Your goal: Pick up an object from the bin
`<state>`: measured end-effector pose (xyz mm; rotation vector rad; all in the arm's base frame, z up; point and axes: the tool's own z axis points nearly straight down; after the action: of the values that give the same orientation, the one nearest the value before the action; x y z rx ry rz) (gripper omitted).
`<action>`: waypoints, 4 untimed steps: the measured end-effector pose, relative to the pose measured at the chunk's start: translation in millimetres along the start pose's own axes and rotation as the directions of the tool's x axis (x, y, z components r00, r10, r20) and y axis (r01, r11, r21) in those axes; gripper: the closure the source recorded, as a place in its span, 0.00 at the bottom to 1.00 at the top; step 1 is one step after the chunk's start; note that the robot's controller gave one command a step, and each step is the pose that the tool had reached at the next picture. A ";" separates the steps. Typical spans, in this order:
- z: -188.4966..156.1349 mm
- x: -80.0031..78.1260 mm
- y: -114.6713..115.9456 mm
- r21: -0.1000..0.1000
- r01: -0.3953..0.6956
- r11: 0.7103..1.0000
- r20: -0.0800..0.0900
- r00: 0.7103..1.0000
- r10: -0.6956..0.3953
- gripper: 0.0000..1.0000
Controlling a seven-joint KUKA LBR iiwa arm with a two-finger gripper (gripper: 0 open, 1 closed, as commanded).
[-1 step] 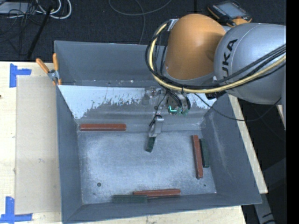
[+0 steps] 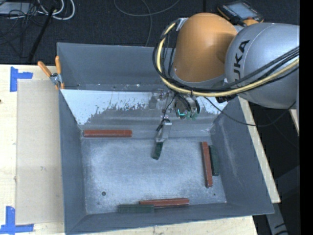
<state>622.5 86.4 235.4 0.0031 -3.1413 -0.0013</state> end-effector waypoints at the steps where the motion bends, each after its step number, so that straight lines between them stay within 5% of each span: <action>1: 156.8 11.0 -31.5 -0.002 0.006 1.000 0.002 1.000 -0.006 1.00; 2: 159.5 10.7 -31.0 -0.005 0.007 1.000 -0.002 1.000 -0.007 1.00; 3: 155.6 21.8 -66.7 -0.010 -0.060 0.998 0.013 0.998 0.060 1.00; 4: 88.8 35.6 -108.2 0.001 0.013 1.000 0.002 1.000 -0.013 0.00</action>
Offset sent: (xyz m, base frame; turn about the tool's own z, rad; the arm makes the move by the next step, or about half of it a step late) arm 0.0000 0.0000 0.0000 0.0000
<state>587.0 -21.8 146.5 0.0235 -3.1434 -0.0001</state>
